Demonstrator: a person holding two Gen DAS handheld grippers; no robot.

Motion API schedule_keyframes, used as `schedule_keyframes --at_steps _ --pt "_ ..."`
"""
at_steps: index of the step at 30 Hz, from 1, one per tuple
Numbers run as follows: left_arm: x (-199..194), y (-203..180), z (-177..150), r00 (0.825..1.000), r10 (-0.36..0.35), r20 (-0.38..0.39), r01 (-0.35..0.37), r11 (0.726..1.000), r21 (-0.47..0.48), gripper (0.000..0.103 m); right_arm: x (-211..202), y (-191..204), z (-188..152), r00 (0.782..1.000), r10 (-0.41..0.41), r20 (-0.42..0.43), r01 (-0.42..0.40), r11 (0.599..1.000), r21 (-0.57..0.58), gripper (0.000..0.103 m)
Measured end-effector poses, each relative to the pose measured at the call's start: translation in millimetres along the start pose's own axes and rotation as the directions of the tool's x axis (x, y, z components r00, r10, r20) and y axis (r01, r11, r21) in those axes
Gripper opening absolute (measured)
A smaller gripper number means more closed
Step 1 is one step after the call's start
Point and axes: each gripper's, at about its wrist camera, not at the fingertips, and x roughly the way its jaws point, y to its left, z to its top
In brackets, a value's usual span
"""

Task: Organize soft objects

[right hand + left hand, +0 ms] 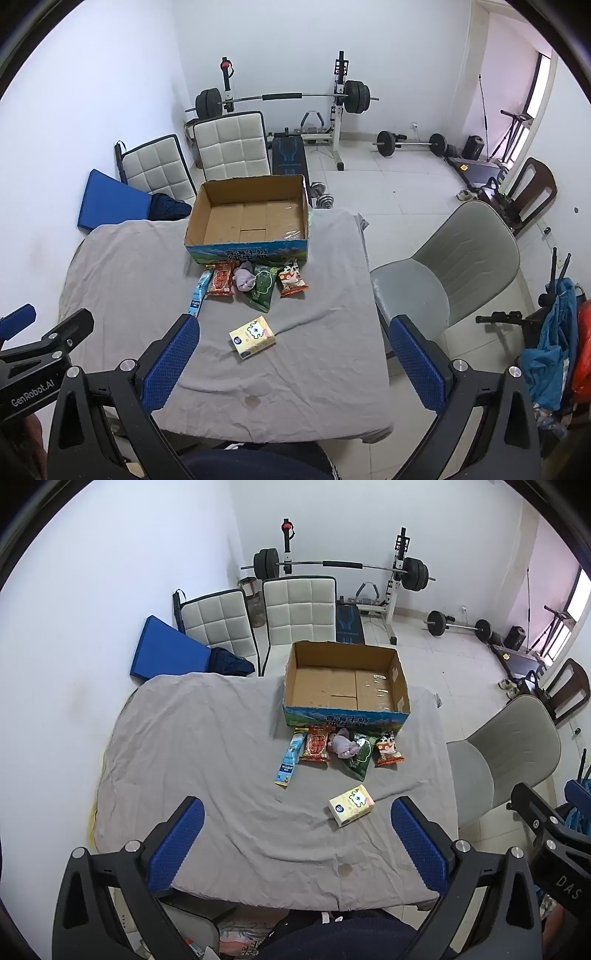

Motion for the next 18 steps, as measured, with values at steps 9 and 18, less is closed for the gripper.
schedule_keyframes --at_steps 9,18 --pt "-4.0 -0.8 2.5 1.0 -0.003 0.014 0.003 1.0 -0.003 0.103 1.3 -4.9 0.1 1.0 -0.011 0.004 0.011 1.0 0.019 0.103" --pt "-5.7 -5.8 3.7 1.0 -0.007 0.021 0.007 1.0 0.004 0.103 0.4 -7.3 1.0 1.0 -0.012 0.01 0.012 1.0 0.021 0.103"
